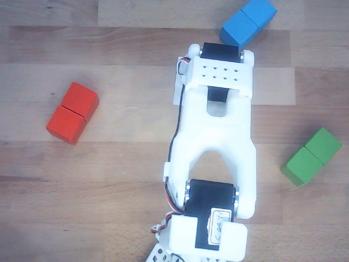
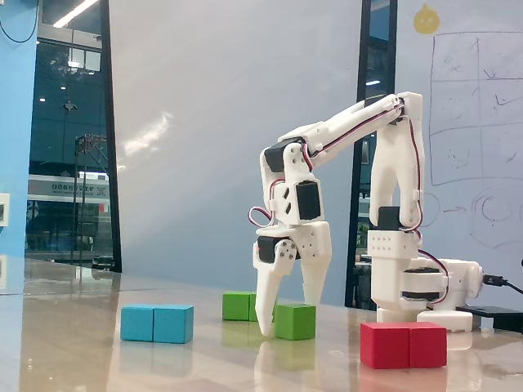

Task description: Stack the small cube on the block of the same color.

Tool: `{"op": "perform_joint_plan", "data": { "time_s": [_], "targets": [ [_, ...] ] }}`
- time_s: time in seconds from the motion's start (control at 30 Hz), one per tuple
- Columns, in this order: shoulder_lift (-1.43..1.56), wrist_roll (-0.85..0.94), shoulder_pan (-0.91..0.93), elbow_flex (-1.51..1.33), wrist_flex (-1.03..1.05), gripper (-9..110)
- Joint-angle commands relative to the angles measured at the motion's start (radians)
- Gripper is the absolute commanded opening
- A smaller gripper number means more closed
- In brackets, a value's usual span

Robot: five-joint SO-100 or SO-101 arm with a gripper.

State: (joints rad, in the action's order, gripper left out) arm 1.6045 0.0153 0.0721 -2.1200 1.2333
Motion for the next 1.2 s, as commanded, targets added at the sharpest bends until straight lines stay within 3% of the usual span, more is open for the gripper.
{"op": "perform_joint_plan", "data": {
  "time_s": [0.0,0.27,0.6,0.8,1.17],
  "targets": [
    [0.014,0.003,0.009,0.091,0.0,22],
    [0.014,0.003,0.009,0.091,-0.015,8],
    [0.028,0.003,0.023,0.127,-0.006,7],
    [0.028,0.02,0.147,0.316,0.023,7],
    [0.014,0.224,0.489,0.581,0.201,7]
  ]
}}
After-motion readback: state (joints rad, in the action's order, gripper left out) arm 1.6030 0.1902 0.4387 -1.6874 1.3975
